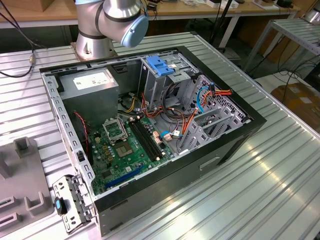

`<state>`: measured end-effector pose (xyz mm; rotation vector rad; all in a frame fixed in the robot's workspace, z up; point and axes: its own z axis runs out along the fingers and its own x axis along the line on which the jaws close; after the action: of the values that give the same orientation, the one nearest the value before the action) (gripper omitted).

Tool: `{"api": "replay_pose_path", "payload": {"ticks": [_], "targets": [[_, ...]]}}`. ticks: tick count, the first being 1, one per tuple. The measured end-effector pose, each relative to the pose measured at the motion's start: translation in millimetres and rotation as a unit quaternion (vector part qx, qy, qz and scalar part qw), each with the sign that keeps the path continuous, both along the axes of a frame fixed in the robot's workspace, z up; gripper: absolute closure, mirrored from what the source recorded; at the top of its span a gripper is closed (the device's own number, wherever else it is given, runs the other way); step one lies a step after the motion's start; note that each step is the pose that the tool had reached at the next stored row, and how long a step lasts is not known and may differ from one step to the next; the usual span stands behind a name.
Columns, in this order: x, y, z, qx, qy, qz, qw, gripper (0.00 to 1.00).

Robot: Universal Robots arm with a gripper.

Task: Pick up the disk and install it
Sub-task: 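Pick up the disk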

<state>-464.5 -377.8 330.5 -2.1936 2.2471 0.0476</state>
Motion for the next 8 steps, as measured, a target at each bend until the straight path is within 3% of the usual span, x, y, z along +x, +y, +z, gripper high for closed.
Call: {"api": "replay_pose_path", "payload": {"ticks": [5,8], "targets": [[0.1,-0.1,8.6,-0.0012,0.0000,0.000,1.00000,0.63],[0.0,0.1,10.9,-0.0057,-0.0001,0.000,0.99998,0.63]]}}
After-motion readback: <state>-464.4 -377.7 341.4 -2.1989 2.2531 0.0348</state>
